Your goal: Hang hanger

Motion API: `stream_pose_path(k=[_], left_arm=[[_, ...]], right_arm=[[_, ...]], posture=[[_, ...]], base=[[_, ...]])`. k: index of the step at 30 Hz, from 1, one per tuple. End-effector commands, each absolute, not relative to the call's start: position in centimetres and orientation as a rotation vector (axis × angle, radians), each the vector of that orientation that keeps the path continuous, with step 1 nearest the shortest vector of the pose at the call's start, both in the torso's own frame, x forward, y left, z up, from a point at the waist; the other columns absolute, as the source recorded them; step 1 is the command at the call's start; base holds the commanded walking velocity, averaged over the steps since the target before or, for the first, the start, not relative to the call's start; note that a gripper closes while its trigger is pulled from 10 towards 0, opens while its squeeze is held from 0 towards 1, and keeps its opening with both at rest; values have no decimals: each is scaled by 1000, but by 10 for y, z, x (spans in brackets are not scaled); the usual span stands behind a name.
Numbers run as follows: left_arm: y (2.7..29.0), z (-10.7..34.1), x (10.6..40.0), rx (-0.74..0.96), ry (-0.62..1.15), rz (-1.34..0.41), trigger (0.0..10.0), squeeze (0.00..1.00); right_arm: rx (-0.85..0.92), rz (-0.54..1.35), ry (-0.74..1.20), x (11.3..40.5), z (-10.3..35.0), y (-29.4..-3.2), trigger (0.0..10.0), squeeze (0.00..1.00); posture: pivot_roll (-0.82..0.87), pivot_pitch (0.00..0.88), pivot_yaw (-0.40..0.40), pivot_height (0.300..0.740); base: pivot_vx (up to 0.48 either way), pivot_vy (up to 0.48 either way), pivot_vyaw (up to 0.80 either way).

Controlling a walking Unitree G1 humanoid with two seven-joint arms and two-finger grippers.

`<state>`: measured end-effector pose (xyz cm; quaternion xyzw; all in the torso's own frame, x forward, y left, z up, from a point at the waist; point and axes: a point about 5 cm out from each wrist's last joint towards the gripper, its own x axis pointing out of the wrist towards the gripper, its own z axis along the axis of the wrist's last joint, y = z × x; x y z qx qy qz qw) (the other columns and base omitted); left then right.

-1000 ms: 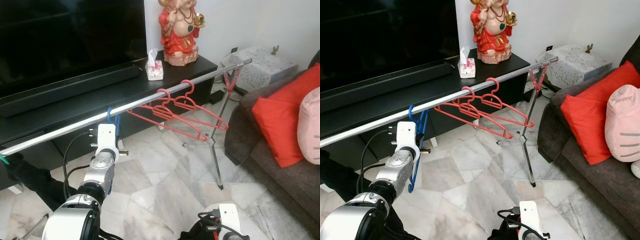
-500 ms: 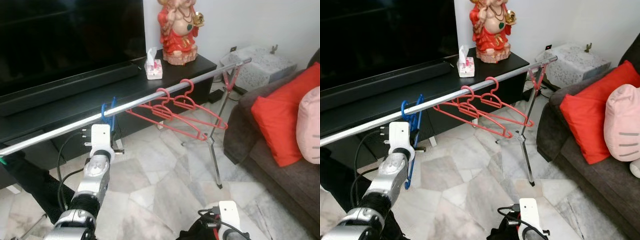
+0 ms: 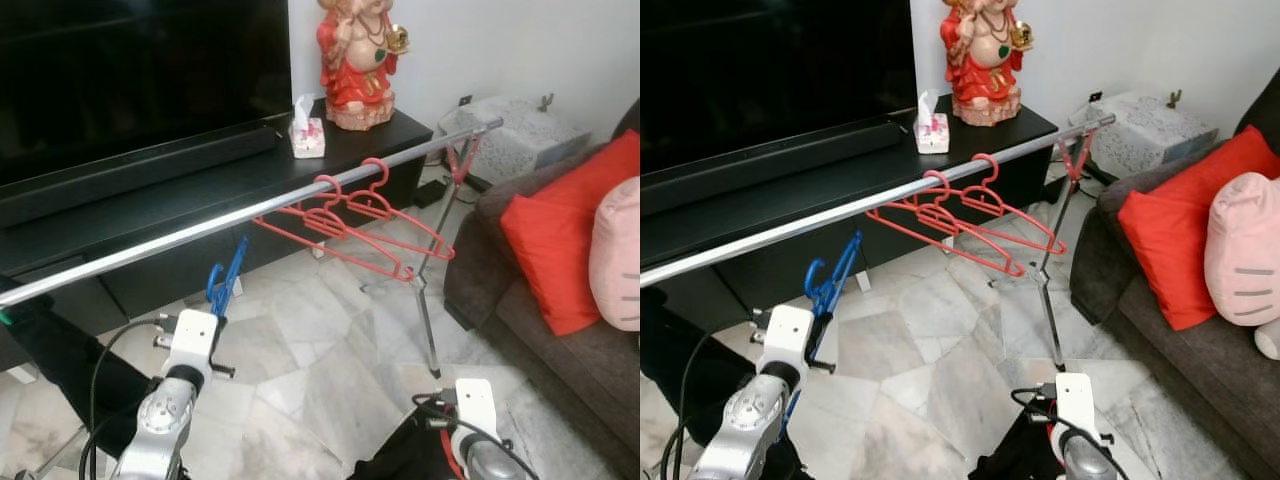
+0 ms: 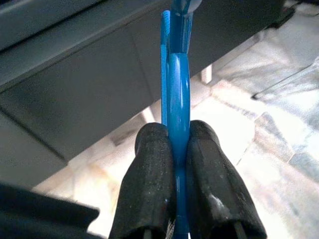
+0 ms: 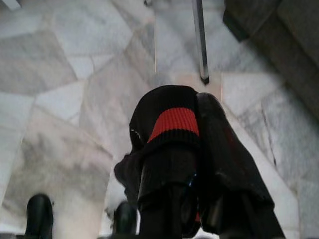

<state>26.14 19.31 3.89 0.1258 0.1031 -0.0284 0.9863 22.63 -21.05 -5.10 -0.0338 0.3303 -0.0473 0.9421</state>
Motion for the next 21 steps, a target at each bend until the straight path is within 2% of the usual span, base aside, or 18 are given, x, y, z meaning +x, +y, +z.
stream_pose_path(k=[1,5,13,21], left_arm=[[196,36,257,282,214,-44,10000,0],[199,33,249,277,226,-12,10000,0],[210,29,215,264,232,97,10000,0],[210,26,202,232,230,160,10000,0]], right_arm=[[-68,-109,601,236,-41,-217,10000,0],[-78,-112,562,239,-37,-219,10000,0],[-73,-103,470,240,-30,-220,10000,0],[-101,-60,425,244,-23,-220,10000,0]], posture=[[-55,0,-59,740],[-65,0,-71,740],[-55,0,-93,740],[-51,0,-122,740]], base=[[0,0,0],[0,0,0],[0,0,0],[0,0,0]])
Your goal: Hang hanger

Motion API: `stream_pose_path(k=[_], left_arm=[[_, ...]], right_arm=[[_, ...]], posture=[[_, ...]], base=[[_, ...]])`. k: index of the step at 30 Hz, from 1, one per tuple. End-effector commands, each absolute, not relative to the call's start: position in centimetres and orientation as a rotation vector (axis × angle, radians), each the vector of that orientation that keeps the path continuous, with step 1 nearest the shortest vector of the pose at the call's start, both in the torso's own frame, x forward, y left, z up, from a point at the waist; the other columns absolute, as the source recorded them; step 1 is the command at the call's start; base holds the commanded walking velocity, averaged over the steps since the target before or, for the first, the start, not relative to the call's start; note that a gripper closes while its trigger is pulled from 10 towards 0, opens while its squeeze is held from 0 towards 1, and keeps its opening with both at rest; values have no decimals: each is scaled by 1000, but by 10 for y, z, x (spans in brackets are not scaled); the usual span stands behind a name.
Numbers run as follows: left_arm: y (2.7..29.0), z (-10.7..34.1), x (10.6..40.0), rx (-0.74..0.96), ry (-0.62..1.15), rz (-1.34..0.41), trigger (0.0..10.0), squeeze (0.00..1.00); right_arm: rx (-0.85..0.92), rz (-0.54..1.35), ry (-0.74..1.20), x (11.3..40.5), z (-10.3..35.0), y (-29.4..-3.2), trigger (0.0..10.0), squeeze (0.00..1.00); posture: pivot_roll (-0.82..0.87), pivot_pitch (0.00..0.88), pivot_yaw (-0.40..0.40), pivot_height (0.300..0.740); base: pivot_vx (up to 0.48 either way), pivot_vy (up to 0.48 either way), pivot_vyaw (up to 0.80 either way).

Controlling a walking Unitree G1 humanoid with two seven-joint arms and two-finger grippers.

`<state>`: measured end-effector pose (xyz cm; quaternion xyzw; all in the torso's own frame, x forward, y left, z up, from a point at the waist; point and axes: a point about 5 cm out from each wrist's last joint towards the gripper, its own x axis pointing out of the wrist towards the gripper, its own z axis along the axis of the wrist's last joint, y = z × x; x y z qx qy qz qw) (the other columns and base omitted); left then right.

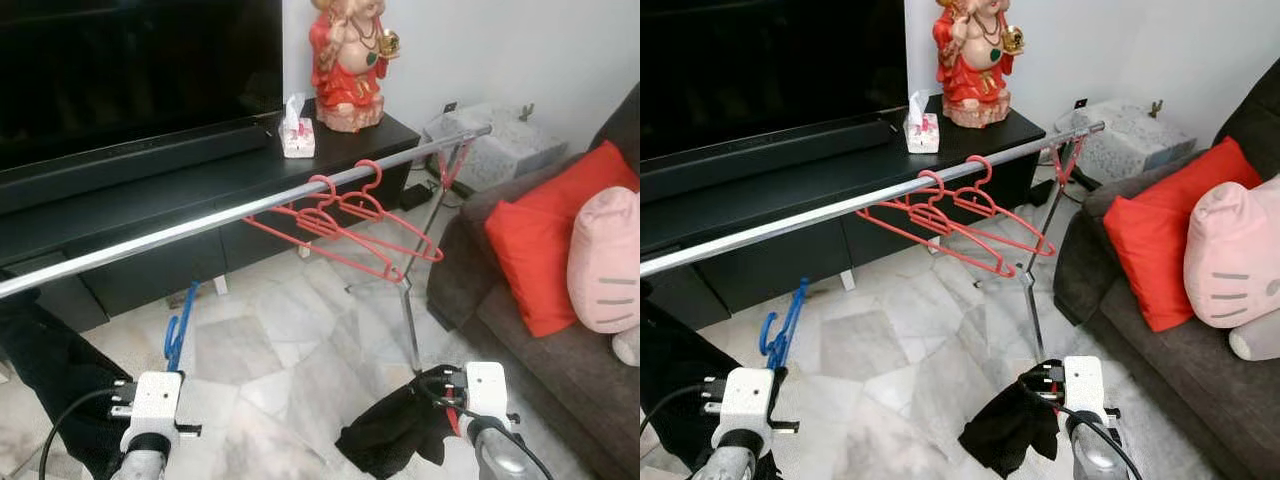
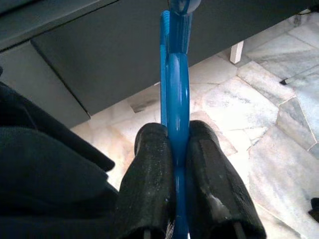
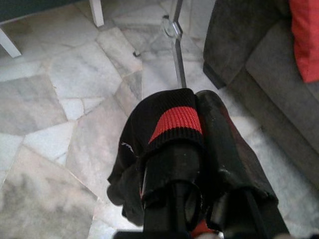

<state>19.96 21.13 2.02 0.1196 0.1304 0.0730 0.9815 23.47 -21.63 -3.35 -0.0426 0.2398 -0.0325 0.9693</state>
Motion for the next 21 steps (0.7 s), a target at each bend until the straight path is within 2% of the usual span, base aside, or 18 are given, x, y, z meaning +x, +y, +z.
stream_pose_path(k=[1,12,21], left_arm=[[210,26,202,226,228,167,10000,0],[204,33,207,197,206,181,10000,0],[198,39,226,190,180,126,10000,0]], right_arm=[[-105,-58,414,246,-21,-221,10000,0],[-105,-34,295,277,10,-219,10000,0],[-57,-32,192,296,33,-205,10000,0]], posture=[[-51,0,-122,740],[-36,0,-134,740],[-48,0,-64,740]], base=[[0,0,0],[0,0,0],[0,0,0]])
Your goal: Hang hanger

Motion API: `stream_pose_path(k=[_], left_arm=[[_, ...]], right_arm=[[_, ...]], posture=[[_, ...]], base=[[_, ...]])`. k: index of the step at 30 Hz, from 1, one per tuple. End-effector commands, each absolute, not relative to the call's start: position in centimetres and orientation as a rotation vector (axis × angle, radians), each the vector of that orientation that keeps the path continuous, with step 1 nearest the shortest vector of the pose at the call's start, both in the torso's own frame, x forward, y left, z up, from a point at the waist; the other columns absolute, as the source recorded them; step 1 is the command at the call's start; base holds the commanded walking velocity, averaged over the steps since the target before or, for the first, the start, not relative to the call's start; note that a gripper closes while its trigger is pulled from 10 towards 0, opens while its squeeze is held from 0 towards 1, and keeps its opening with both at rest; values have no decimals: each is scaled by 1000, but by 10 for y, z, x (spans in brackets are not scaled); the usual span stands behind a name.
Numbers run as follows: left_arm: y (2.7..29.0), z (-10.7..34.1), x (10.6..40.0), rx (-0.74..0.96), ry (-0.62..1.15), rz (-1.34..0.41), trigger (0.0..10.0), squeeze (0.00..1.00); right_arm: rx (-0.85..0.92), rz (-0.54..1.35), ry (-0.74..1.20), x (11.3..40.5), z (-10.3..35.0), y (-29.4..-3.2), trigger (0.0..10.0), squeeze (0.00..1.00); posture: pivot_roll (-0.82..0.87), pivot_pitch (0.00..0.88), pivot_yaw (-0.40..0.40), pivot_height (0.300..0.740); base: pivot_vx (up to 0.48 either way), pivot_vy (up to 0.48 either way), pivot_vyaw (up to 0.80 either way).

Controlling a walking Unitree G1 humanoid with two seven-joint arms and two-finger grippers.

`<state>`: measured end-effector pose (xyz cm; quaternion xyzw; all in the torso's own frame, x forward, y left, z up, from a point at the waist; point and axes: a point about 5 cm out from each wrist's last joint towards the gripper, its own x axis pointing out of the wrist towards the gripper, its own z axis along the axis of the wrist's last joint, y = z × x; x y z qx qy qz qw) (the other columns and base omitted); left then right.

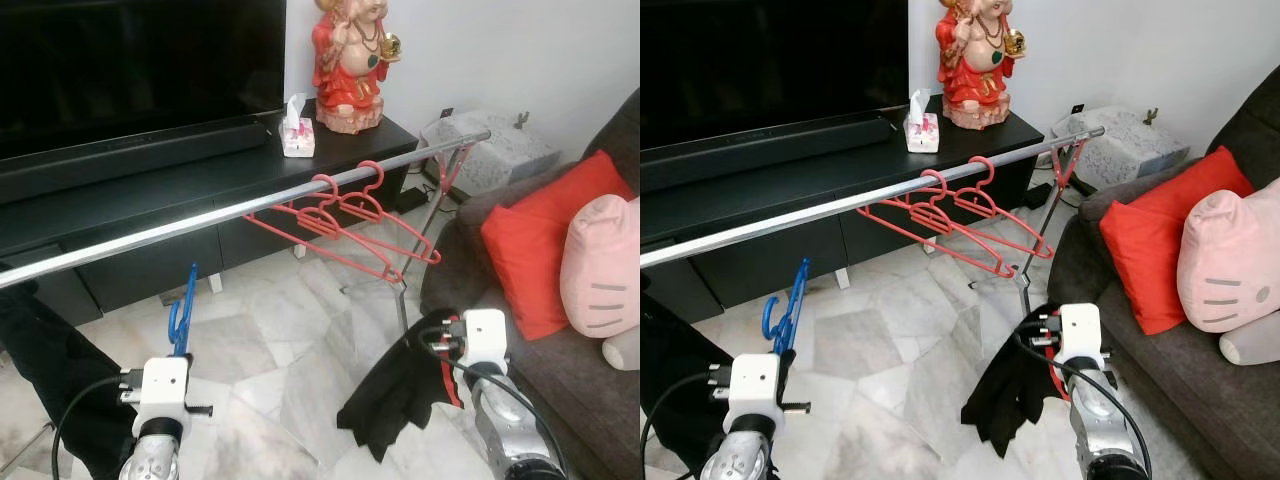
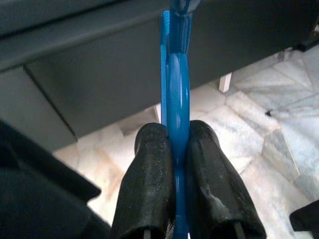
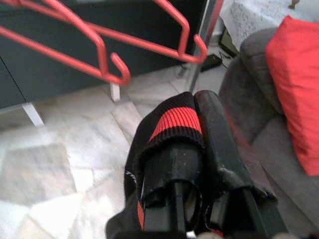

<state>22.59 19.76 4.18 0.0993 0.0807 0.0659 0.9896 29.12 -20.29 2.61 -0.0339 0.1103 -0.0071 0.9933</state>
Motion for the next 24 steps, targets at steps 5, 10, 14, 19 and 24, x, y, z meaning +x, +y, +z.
stream_pose_path(k=[5,10,14,19,24], left_arm=[[198,43,232,203,175,93,10000,0],[198,43,237,209,178,62,10000,0],[199,44,240,210,177,58,10000,0],[197,44,243,205,173,57,10000,0],[196,43,245,202,174,52,10000,0]], right_arm=[[-33,-48,191,291,30,-197,10000,0],[-25,-52,191,287,27,-191,10000,0],[-19,-63,186,287,27,-191,10000,0],[-13,-81,186,289,29,-196,10000,0],[-19,-89,183,293,32,-197,10000,0]], posture=[[-46,0,-28,740],[-56,0,-5,740],[-56,0,-4,740],[-54,0,-13,740],[-46,0,-15,740]], base=[[-193,0,0],[-244,0,111],[-249,0,603],[-269,0,124],[-279,0,0]])
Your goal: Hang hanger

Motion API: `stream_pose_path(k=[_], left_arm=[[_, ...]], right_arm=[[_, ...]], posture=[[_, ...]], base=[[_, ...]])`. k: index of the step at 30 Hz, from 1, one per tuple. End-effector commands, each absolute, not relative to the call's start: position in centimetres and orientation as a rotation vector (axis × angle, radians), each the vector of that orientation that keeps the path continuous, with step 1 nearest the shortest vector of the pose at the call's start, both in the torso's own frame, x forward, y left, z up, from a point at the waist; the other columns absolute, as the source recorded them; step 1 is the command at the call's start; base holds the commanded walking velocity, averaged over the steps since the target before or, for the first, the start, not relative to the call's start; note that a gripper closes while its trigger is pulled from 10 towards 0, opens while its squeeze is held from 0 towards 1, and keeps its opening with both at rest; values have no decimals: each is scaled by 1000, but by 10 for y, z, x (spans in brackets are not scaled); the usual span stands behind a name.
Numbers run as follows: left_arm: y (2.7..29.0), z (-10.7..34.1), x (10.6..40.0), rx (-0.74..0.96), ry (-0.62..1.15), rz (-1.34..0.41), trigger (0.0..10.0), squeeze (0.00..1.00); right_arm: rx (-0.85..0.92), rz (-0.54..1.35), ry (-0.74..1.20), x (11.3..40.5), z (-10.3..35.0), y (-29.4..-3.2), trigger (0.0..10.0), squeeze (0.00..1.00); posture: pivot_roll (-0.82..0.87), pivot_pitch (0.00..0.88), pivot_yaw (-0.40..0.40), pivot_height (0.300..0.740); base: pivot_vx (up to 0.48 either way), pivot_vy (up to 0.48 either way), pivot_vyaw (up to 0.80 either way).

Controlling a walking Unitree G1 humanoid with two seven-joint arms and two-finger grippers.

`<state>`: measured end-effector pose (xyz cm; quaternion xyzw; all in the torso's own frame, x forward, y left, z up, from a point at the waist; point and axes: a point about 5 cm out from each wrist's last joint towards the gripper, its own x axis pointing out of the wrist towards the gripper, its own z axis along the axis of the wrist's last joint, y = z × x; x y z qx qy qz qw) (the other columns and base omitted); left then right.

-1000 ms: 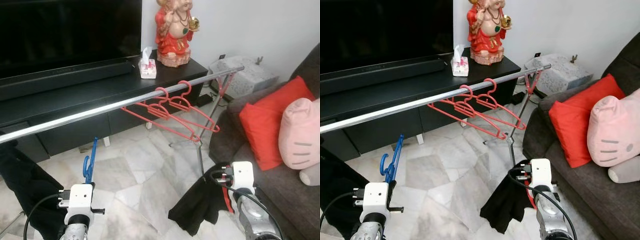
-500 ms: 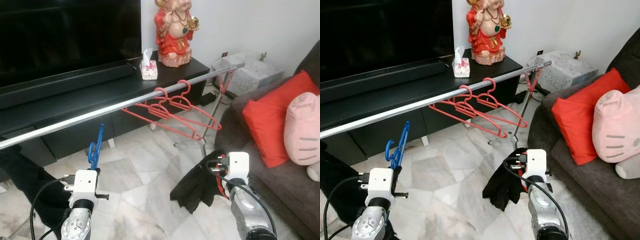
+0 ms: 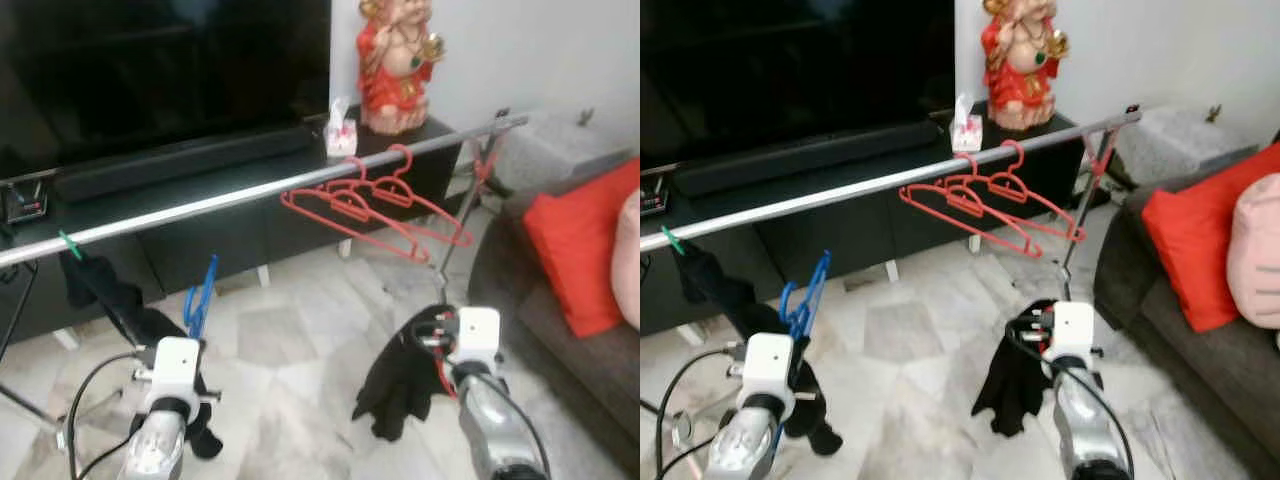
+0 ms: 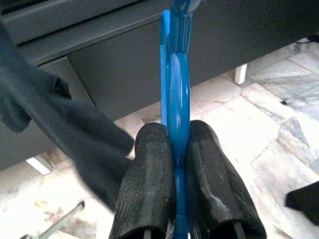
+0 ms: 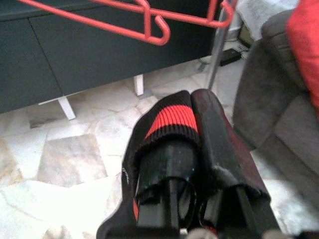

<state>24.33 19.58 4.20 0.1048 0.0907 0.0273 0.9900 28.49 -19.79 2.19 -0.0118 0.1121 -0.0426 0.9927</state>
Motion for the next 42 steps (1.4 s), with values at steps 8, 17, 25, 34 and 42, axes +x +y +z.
stream_pose_path(k=[8,17,25,34,42], left_arm=[[199,45,247,203,169,59,10000,0],[197,44,245,196,174,62,10000,0],[200,43,239,196,186,70,10000,0],[199,43,238,195,193,67,10000,0],[198,43,237,191,200,65,10000,0]], right_arm=[[-16,-87,173,298,35,-193,10000,0],[-6,-91,170,299,37,-195,10000,0],[4,-82,155,304,42,-193,10000,0],[8,-83,153,303,43,-194,10000,0],[42,-80,140,307,48,-193,10000,0]], posture=[[-46,0,-13,740],[-44,0,-19,740],[-38,0,-22,740],[-44,0,-20,740],[-43,0,-23,740]], base=[[-282,0,0],[-285,0,0],[-290,0,0],[-295,0,0],[-300,0,0]])
